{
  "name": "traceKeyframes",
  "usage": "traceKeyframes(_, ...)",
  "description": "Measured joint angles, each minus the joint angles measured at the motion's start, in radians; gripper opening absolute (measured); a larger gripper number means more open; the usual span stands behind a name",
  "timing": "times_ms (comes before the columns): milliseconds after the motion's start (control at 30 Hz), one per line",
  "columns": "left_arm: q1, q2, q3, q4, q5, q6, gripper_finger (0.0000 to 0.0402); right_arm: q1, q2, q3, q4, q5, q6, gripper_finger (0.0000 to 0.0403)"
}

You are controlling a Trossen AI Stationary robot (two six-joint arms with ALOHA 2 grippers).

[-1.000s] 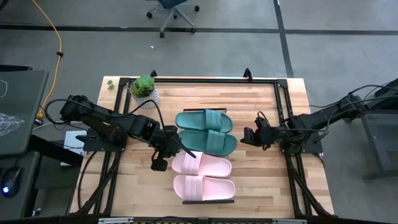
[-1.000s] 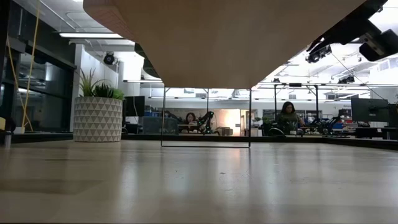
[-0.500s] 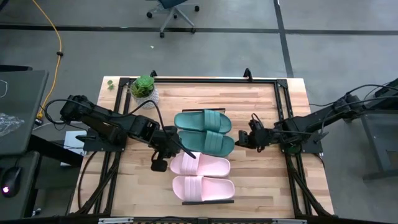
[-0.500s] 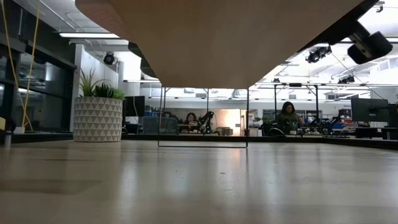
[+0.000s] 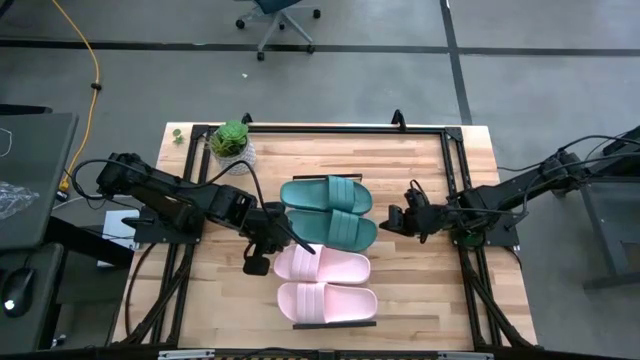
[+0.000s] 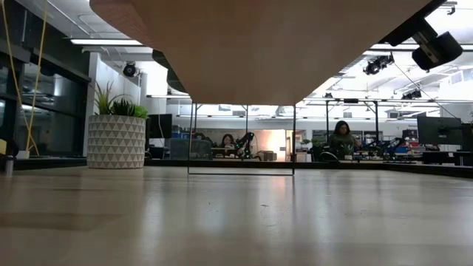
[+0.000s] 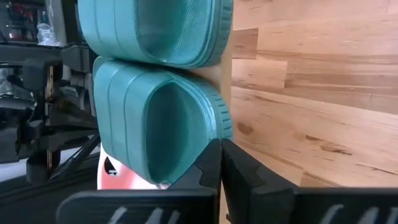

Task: Pick and place slides into the shelf
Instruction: Put the green slides on the shelf

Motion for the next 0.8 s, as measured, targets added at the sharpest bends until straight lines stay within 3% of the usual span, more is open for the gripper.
traceKeyframes(367, 0.000, 0.000, 0.000, -0.004, -0.001, 0.000, 0.0007, 0.000, 0.000, 0.000, -0.038, 0.048, -0.002, 0.0000)
traceKeyframes(800, 0.001, -0.002, 0.021, -0.129, -0.029, 0.005, 0.0007, 0.000, -0.001, 0.000, -0.061, 0.034, -0.006, 0.0000)
